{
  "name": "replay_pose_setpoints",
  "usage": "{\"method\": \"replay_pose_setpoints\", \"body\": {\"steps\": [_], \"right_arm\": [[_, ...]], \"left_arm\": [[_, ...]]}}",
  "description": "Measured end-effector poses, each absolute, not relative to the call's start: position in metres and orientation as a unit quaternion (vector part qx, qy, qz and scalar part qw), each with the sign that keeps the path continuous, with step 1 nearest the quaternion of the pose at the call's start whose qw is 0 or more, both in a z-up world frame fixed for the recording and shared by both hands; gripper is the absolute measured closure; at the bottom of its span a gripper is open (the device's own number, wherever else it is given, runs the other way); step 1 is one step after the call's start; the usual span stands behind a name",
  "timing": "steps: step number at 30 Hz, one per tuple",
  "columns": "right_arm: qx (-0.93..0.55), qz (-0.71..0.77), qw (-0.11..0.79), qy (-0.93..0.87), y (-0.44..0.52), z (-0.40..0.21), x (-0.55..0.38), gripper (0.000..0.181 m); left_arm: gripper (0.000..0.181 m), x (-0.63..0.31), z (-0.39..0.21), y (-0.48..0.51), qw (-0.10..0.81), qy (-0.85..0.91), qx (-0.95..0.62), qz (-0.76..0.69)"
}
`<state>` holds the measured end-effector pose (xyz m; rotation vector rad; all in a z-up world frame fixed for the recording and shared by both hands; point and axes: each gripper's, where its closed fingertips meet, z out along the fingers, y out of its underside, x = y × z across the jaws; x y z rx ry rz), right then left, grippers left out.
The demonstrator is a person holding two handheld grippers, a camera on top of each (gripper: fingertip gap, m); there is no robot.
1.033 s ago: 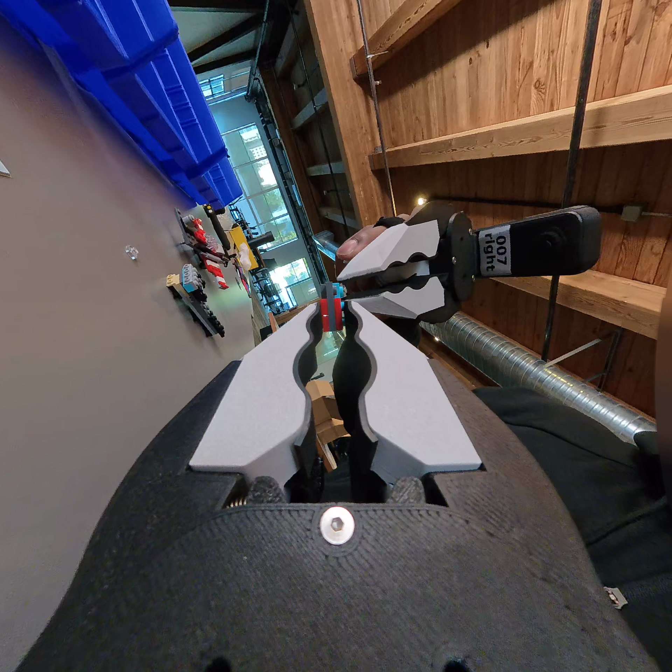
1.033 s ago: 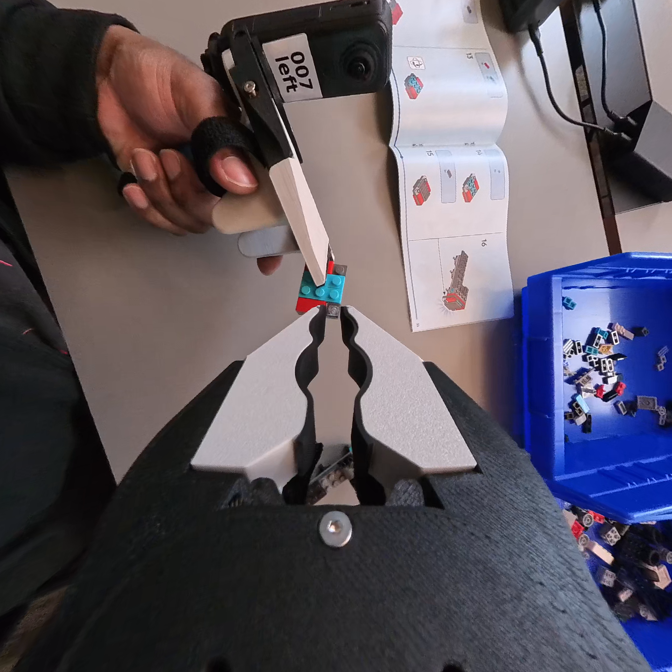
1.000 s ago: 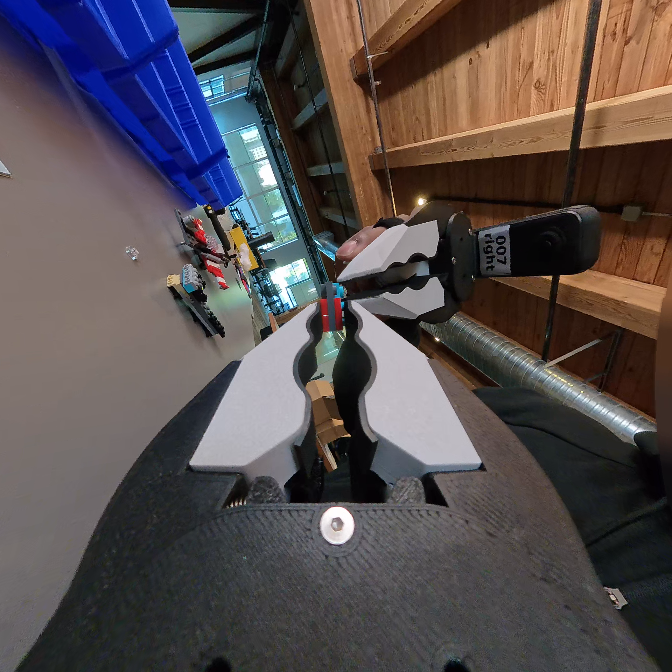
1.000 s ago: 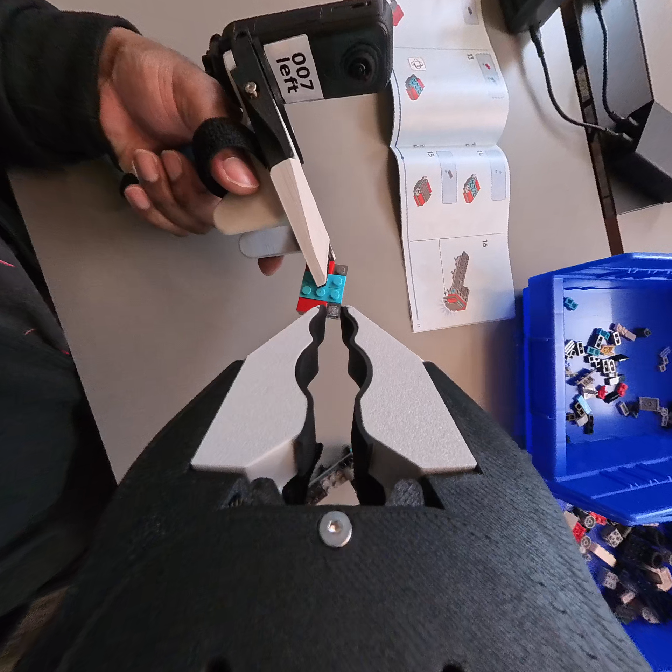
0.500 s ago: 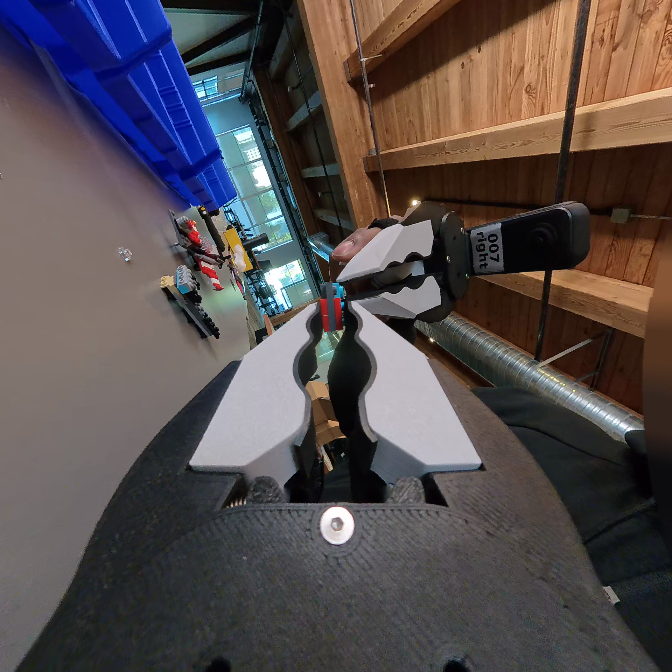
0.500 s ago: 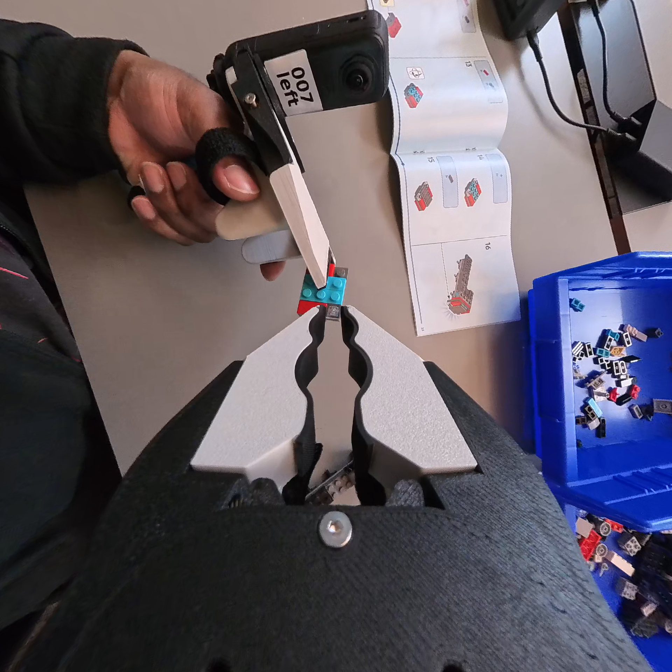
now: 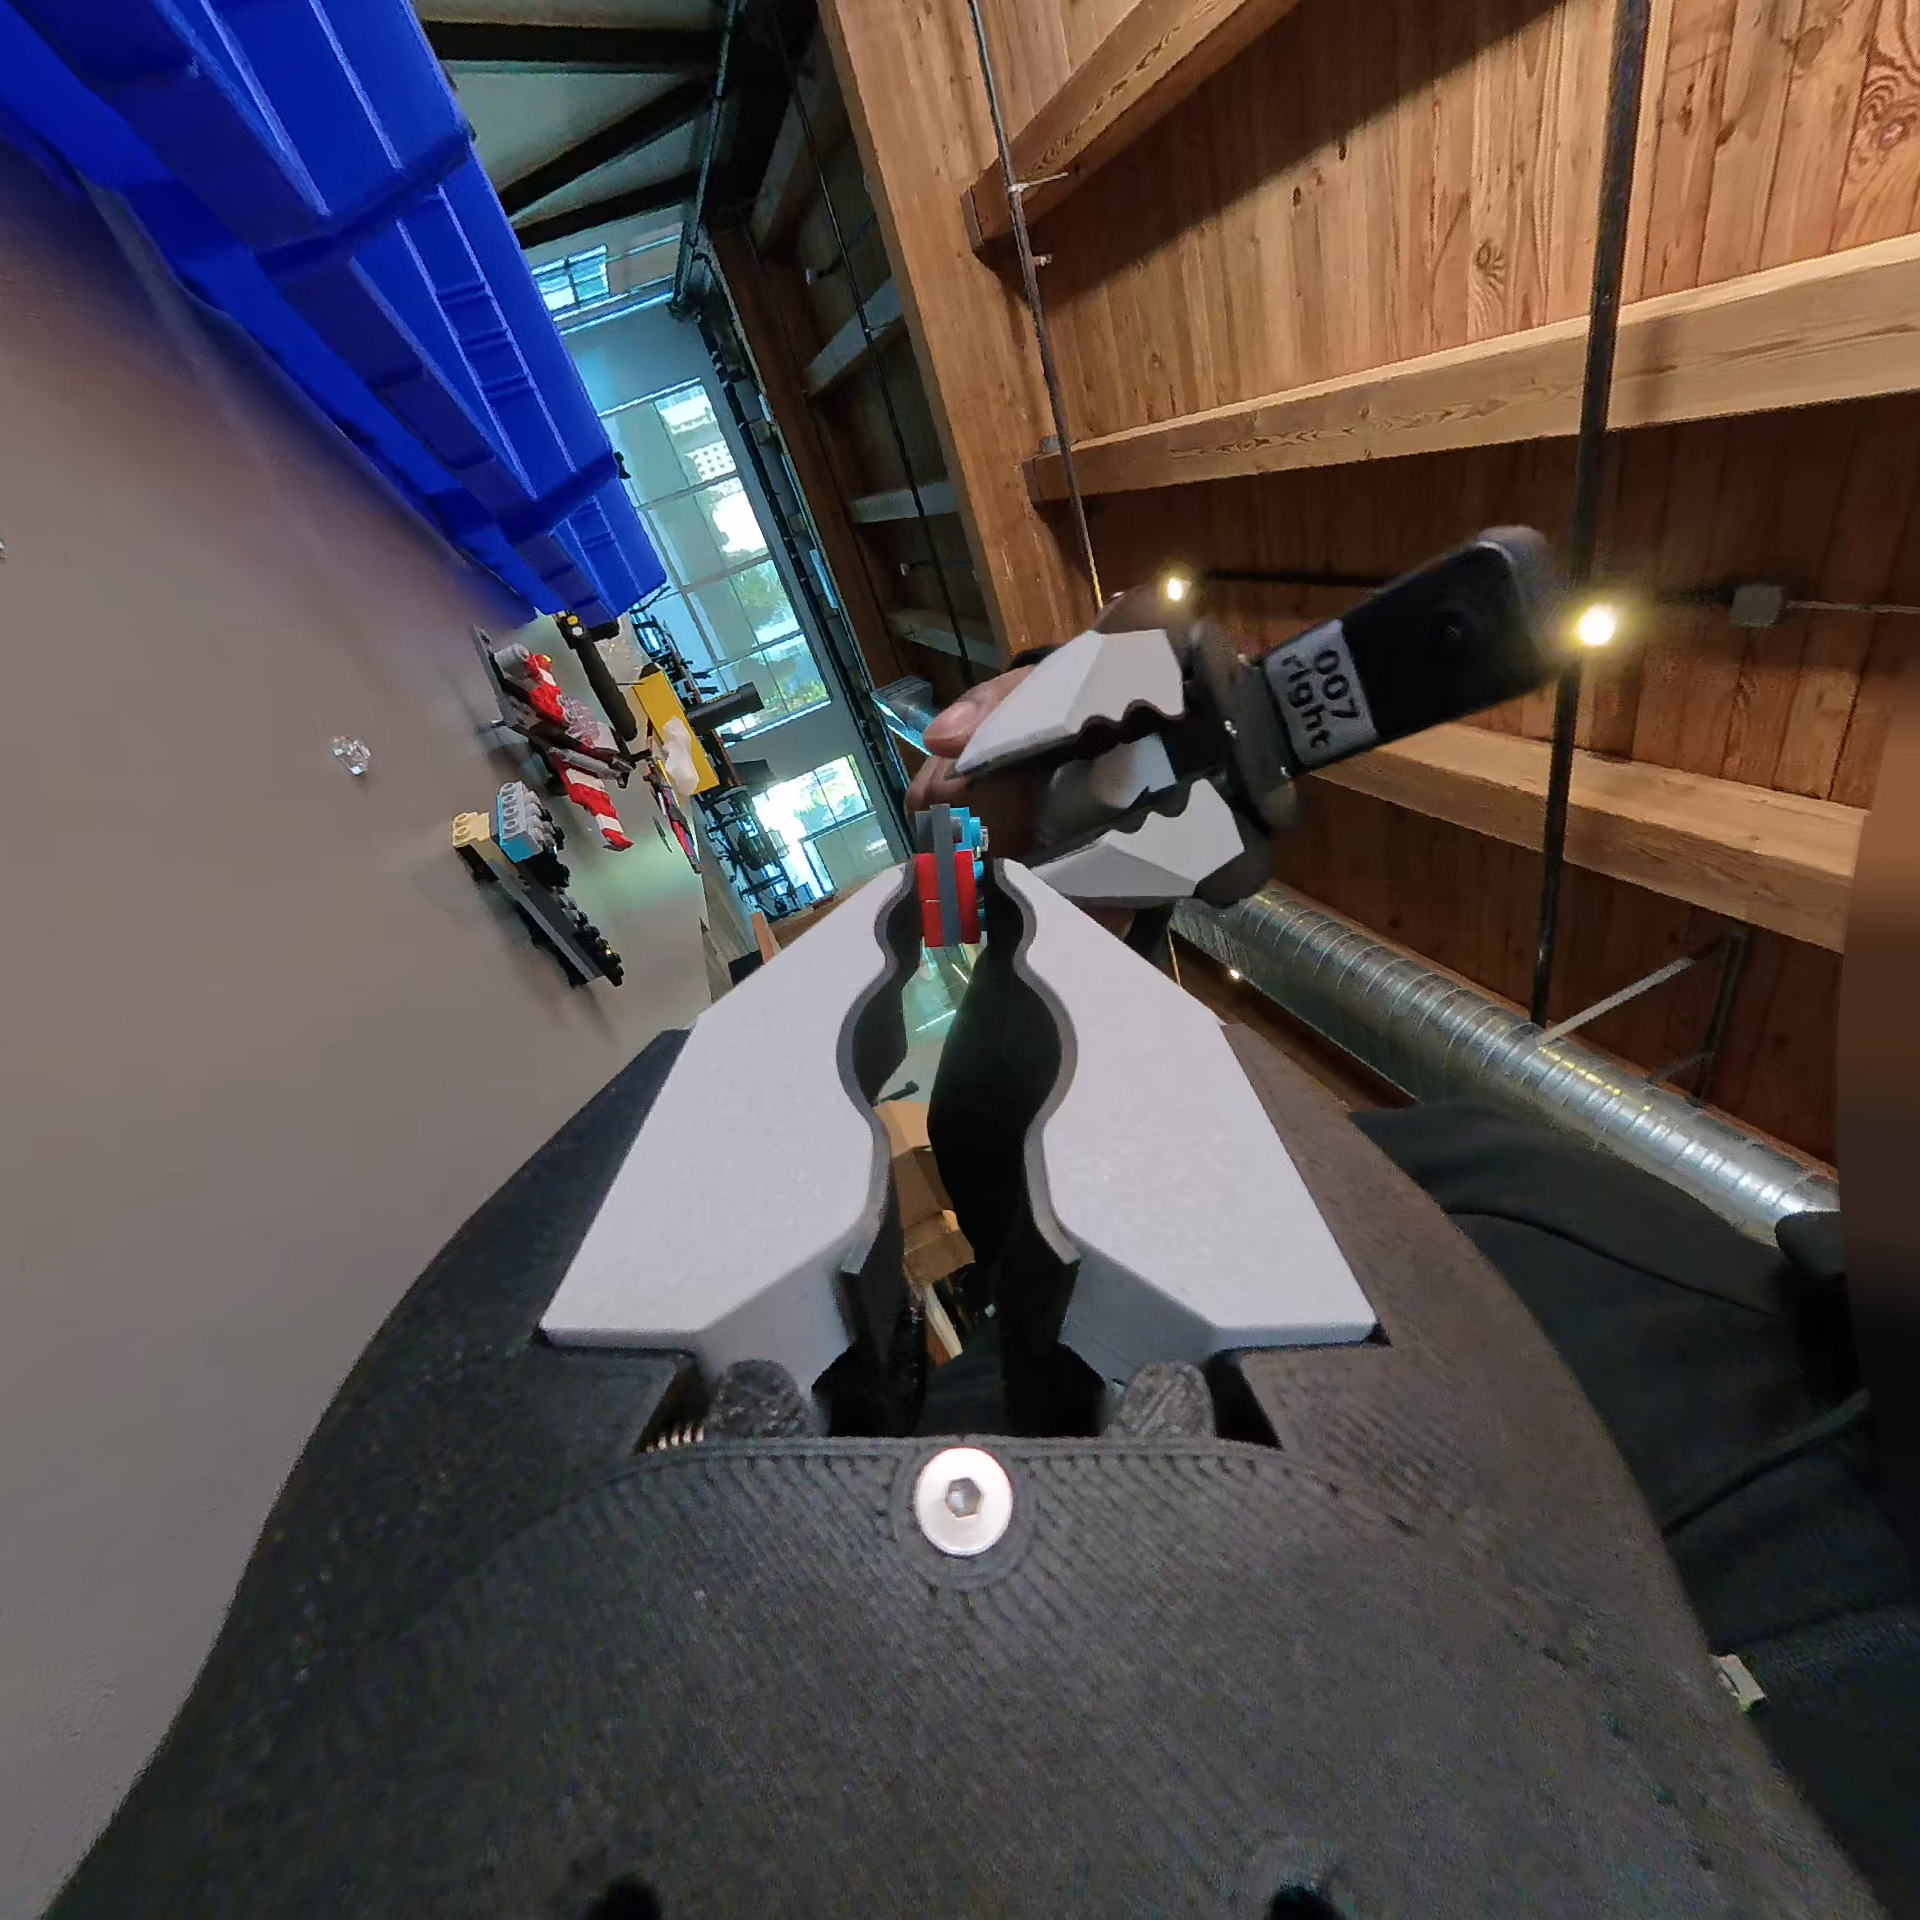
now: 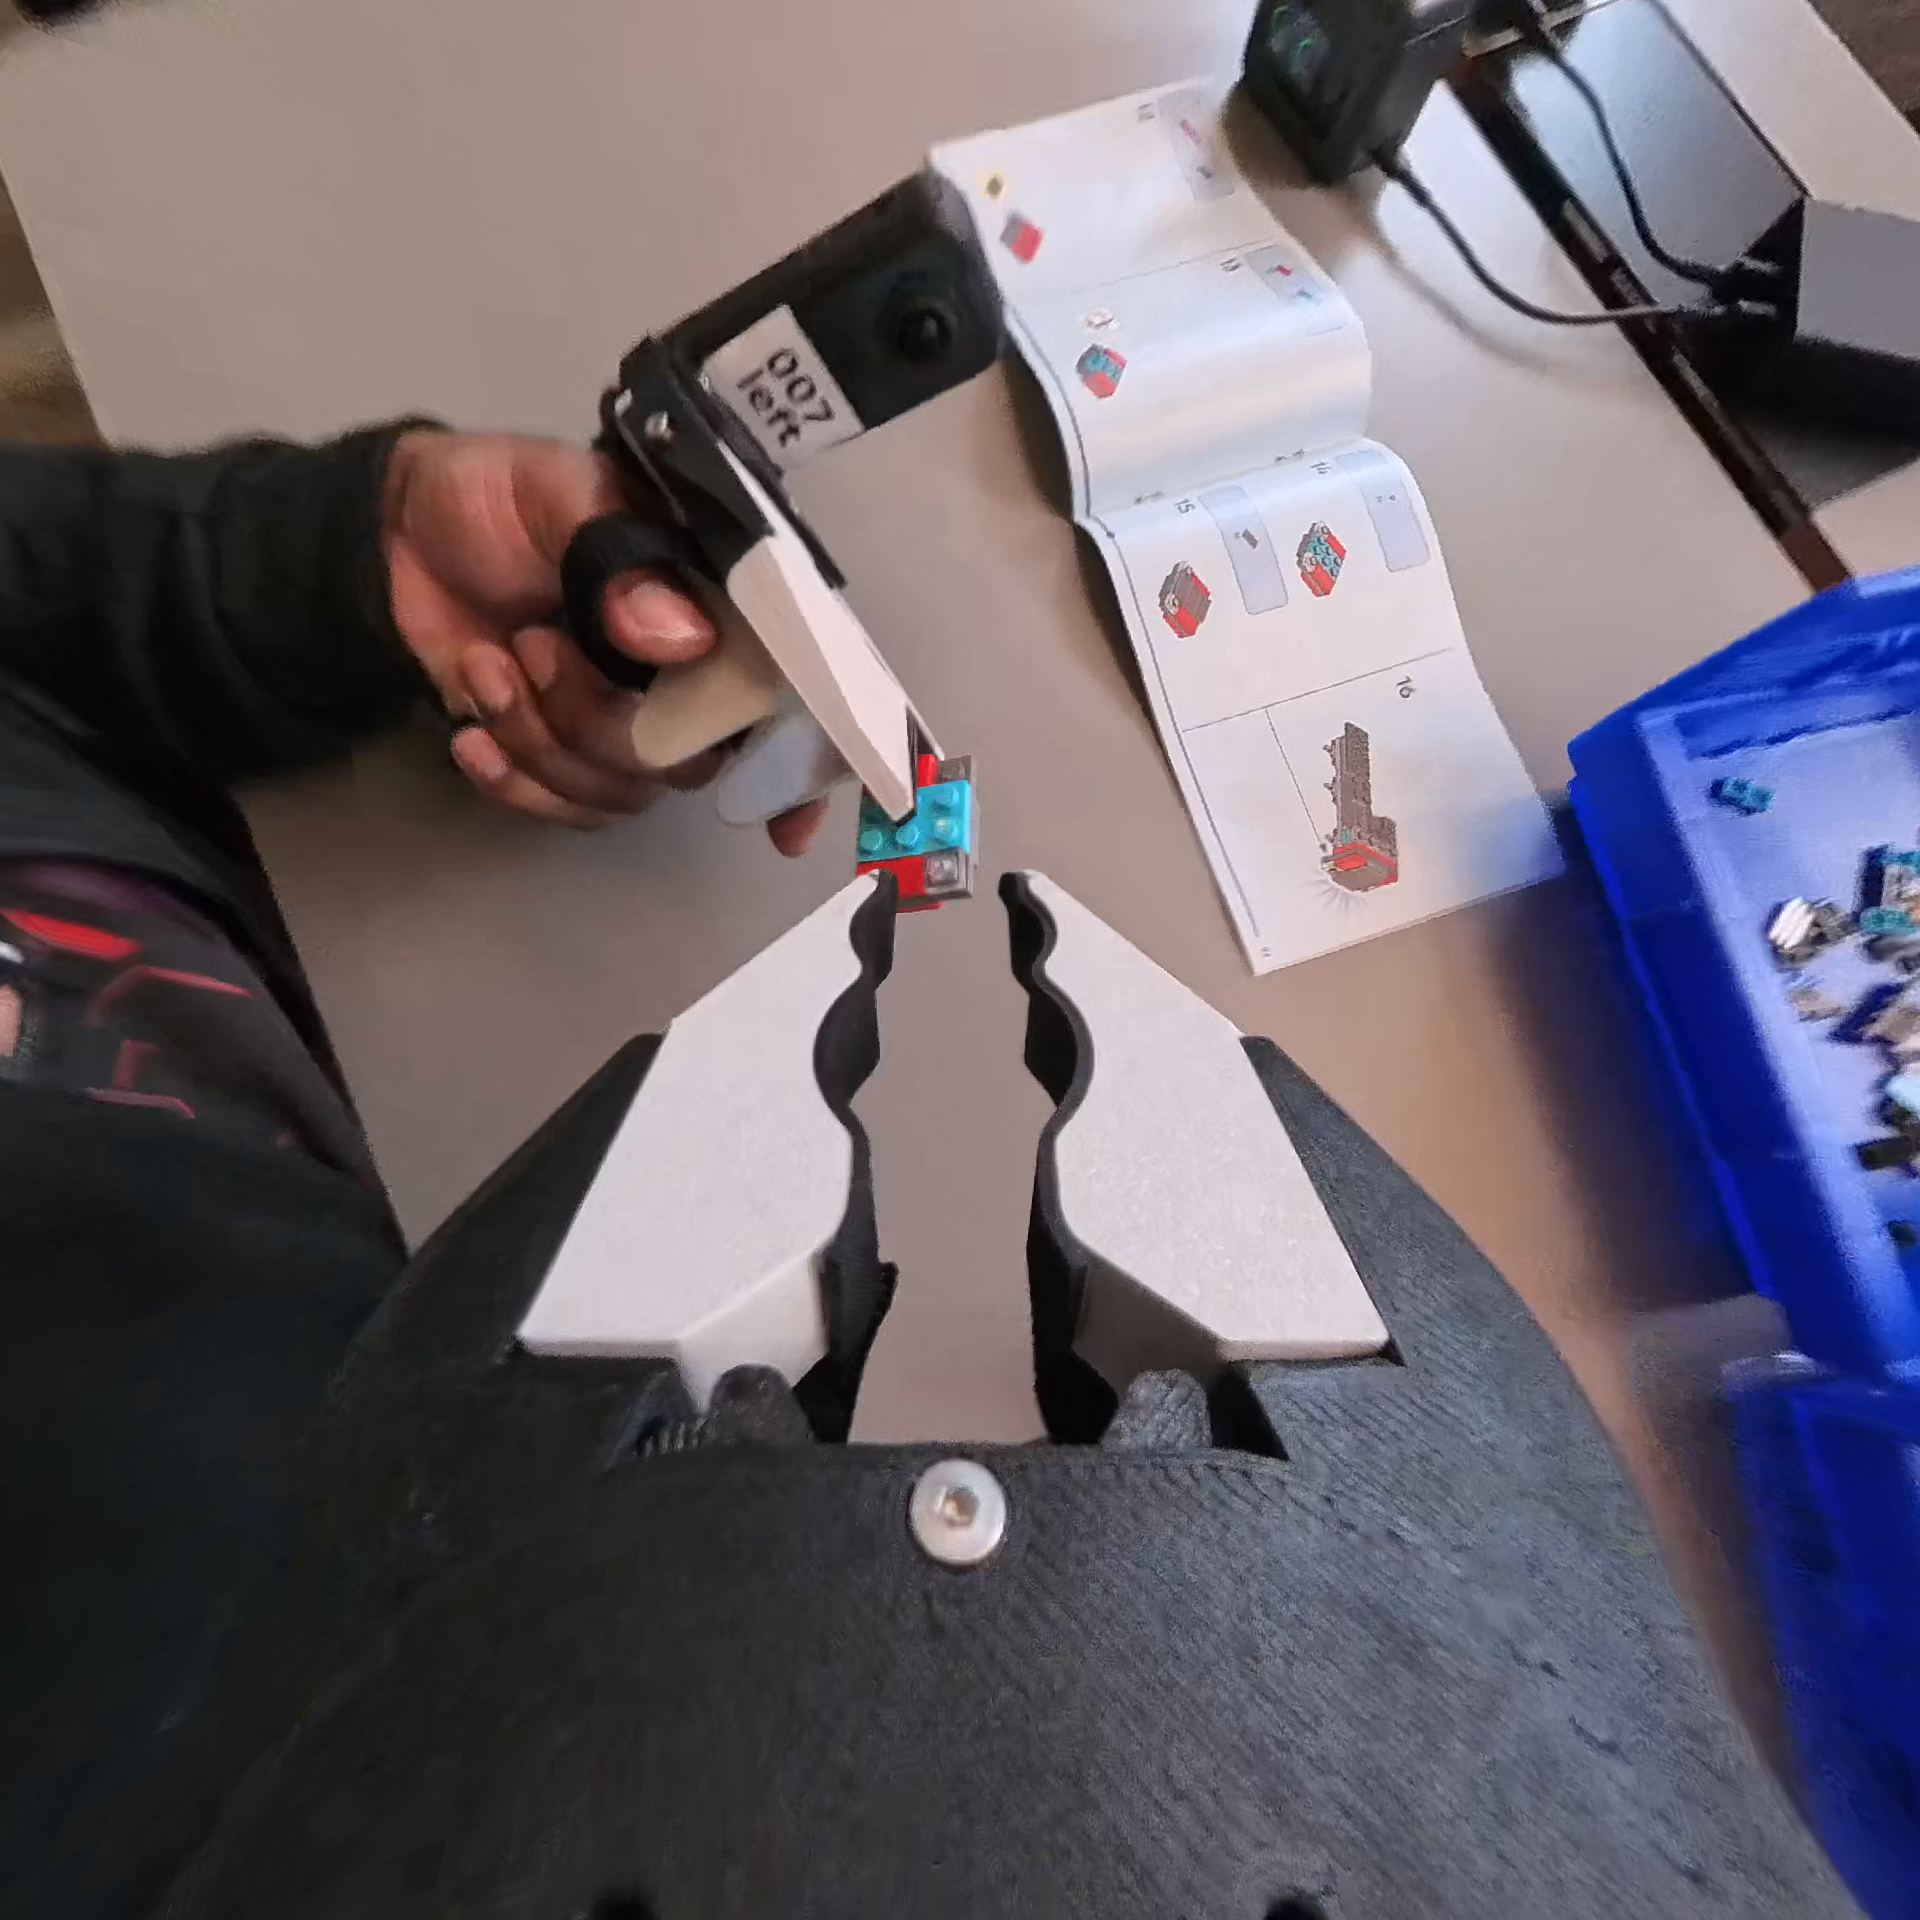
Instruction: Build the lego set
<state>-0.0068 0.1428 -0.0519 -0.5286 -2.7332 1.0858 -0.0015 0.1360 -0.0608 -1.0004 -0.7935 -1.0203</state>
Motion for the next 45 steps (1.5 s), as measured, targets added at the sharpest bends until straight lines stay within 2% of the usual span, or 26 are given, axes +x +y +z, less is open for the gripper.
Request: {"method": "replay_pose_setpoints", "body": {"steps": [9, 18, 25, 32, 45], "right_arm": [[-0.366, 0.496, -0.04, -0.786, 0.146, -0.051, -0.008, 0.15], [-0.445, 0.561, -0.153, -0.681, 0.139, -0.044, -0.005, 0.15], [-0.455, 0.56, -0.177, -0.67, 0.137, -0.049, -0.002, 0.152], [-0.454, 0.565, -0.19, -0.662, 0.135, -0.05, 0.001, 0.171], [-0.447, 0.58, -0.222, -0.644, 0.134, -0.039, 0.013, 0.173]], "left_arm": [[0.169, 0.0, -0.055, 0.133, 0.694, -0.34, -0.447, -0.45], [0.169, 0.004, -0.052, 0.134, 0.697, -0.327, -0.455, -0.447], [0.169, 0.005, -0.051, 0.133, 0.699, -0.322, -0.457, -0.445], [0.169, 0.006, -0.051, 0.134, 0.7, -0.318, -0.465, -0.439], [0.168, 0.019, -0.042, 0.133, 0.721, -0.265, -0.513, -0.383]]}}
